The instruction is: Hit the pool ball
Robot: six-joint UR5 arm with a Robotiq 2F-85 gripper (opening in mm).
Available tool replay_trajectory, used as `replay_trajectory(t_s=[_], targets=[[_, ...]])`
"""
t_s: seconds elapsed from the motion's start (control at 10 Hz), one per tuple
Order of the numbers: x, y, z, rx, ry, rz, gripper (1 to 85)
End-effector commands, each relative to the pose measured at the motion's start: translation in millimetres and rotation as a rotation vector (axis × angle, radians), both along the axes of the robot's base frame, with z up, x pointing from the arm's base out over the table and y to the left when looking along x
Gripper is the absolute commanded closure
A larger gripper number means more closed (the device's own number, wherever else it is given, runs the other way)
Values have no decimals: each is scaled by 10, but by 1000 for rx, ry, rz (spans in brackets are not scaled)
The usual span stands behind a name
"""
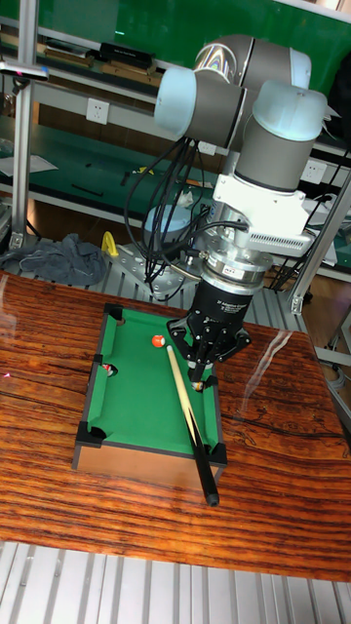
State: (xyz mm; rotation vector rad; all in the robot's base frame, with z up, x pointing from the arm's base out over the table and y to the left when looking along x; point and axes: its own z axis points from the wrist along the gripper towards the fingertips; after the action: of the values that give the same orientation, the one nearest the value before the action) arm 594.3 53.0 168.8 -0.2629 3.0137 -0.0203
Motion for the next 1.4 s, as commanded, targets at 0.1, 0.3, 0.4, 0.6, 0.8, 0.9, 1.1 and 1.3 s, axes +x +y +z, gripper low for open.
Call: replay_trajectory(t_s=[0.1,0.3,0.4,0.6,0.8,0.9,1.1,1.3], targets=[[125,158,-7,12,2,-11,843],[137,219,-11,11,15,-11,843],[151,214,-18,10,15,-13,843],[242,225,-72,21,5,-16,843],[352,238,-75,24,9,-14,843],[408,228,-58,22,13,-11,843],[533,213,-55,31,19,4,843],[639,217,-72,26,25,7,843]])
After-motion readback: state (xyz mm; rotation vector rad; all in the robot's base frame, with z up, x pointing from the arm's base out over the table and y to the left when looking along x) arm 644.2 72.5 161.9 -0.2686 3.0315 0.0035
